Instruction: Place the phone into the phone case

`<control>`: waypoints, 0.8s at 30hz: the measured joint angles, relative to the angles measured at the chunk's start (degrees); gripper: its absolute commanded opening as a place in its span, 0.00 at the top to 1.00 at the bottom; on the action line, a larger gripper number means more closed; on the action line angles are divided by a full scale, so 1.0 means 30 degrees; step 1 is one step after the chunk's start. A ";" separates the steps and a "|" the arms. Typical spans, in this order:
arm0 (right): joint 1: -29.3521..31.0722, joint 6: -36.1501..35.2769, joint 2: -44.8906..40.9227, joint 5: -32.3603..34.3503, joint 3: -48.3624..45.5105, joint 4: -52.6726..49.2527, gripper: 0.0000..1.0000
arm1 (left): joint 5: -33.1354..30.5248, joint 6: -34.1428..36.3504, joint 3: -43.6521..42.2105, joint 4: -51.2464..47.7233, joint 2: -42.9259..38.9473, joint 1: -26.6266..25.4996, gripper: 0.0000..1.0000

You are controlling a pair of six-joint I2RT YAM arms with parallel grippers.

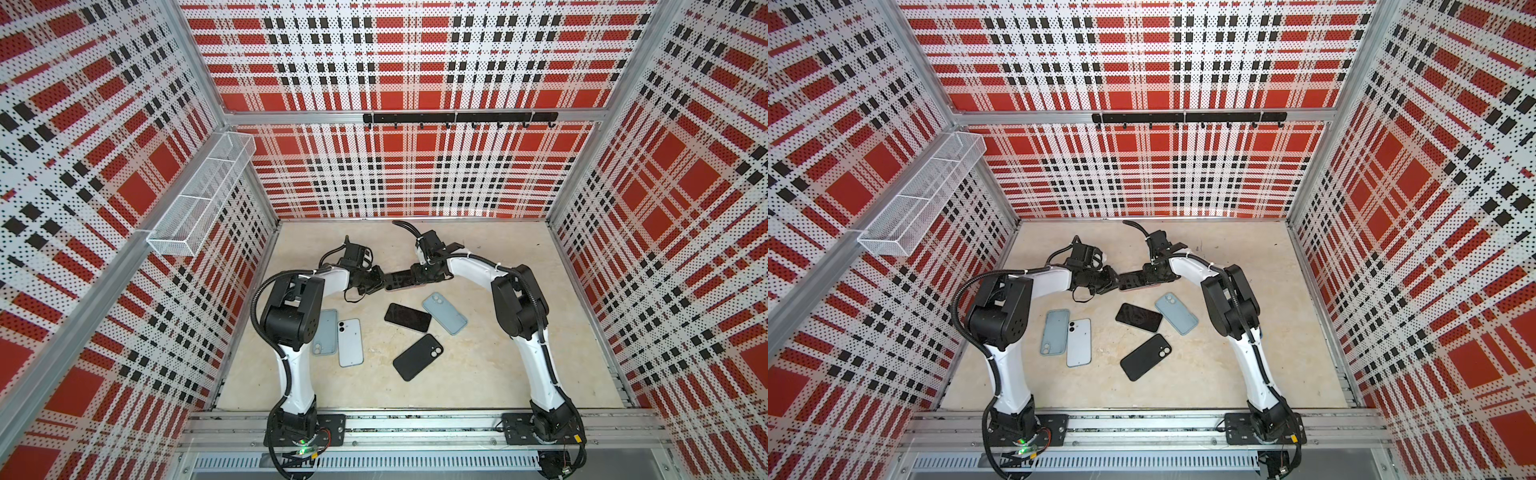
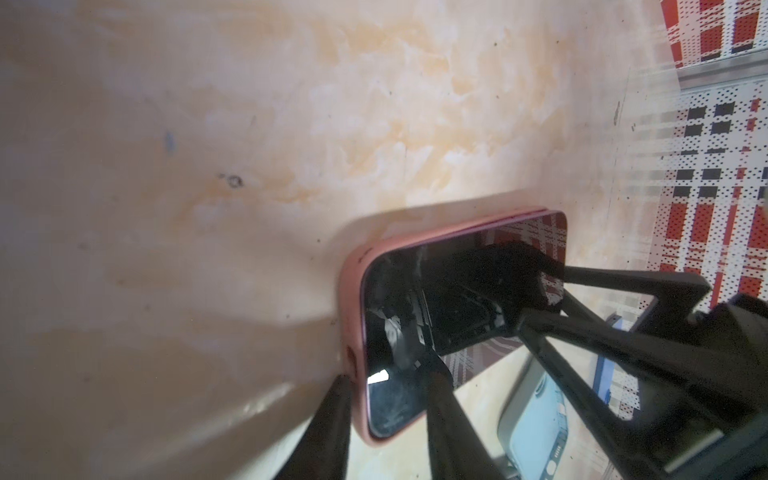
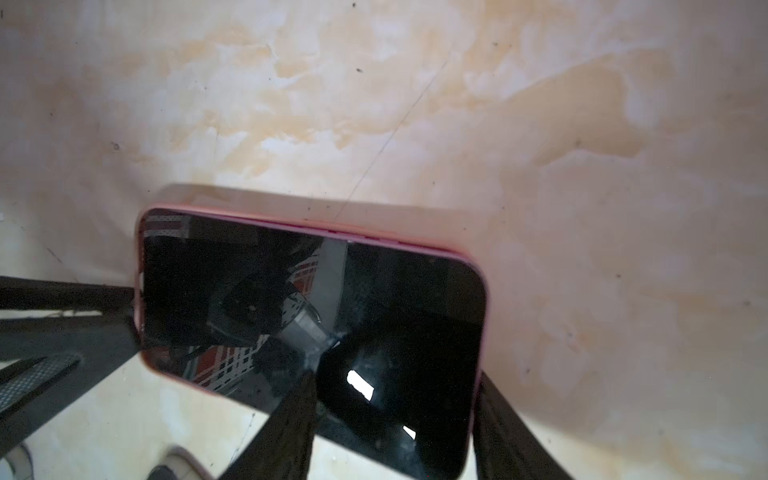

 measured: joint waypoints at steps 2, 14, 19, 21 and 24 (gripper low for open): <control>0.0146 0.0000 -0.0051 0.0444 -0.0124 0.0138 0.43 | 0.0029 -0.0007 0.0073 -0.0007 0.0051 0.0022 0.66; 0.0277 0.0299 -0.0393 0.0444 -0.0831 0.0874 0.39 | 0.0058 0.0022 0.0131 -0.0051 0.0080 0.0022 0.66; -0.0393 0.0284 -0.0393 -0.1770 -0.0823 0.0678 0.37 | 0.0066 0.0036 0.0219 -0.0197 0.0102 0.0029 0.66; -0.0772 0.0270 -0.0393 -0.2980 -0.0823 0.0641 0.36 | 0.0080 0.0044 0.0226 -0.0219 0.0102 0.0029 0.66; -0.1355 0.0262 -0.0372 -0.4787 -0.0823 0.0474 0.36 | 0.0102 0.0044 0.0233 -0.0226 0.0109 0.0029 0.66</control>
